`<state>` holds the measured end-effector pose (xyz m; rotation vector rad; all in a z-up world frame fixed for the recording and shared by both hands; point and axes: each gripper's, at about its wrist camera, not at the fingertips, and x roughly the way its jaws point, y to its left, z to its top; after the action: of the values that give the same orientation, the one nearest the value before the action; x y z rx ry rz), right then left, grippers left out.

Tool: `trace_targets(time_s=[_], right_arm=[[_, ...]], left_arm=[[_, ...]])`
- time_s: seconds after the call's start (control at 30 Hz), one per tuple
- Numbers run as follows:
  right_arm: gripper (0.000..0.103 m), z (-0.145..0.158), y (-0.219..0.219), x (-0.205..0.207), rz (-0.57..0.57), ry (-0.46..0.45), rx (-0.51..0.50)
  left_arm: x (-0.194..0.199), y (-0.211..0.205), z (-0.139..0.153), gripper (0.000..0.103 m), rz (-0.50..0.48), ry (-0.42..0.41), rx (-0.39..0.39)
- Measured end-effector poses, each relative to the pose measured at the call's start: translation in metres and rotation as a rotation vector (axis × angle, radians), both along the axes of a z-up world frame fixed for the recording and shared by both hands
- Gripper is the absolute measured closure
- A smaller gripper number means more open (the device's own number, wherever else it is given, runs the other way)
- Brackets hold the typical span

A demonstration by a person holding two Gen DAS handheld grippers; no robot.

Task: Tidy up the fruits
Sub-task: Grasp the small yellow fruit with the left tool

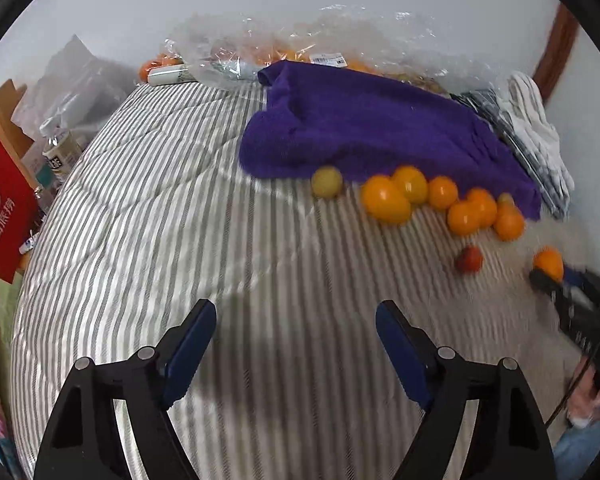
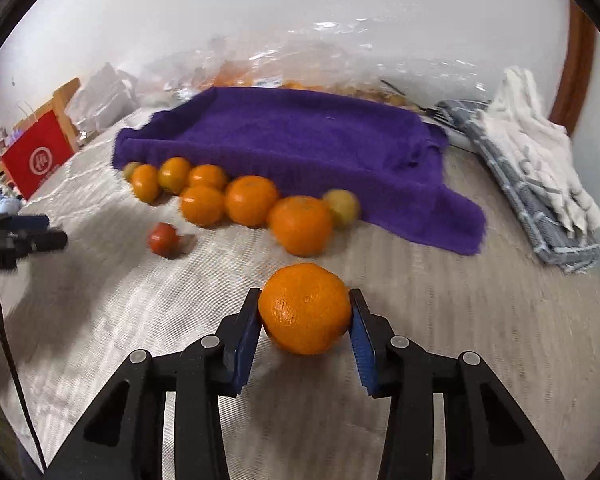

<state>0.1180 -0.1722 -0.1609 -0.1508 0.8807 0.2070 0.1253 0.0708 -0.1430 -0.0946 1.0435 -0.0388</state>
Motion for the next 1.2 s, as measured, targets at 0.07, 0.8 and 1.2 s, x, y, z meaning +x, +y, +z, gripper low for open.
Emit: trace_targets(time_s=[0.07, 0.8, 1.2], right_arm=[[0.061, -0.001, -0.010, 0.002, -0.017, 0.007, 0.004], [0.061, -0.003, -0.037, 0.006, 0.019, 0.043, 0.188], [0.061, 0.004, -0.047, 0.001, -0.041, -0.010, 0.216]], left_arm=[[0.015, -0.006, 0.001, 0.025, -0.004, -0.008, 0.021], [0.078, -0.017, -0.026, 0.080, -0.021, -0.106, 0.021], [0.045, -0.019, -0.006, 0.080, -0.070, -0.235, -0.100]])
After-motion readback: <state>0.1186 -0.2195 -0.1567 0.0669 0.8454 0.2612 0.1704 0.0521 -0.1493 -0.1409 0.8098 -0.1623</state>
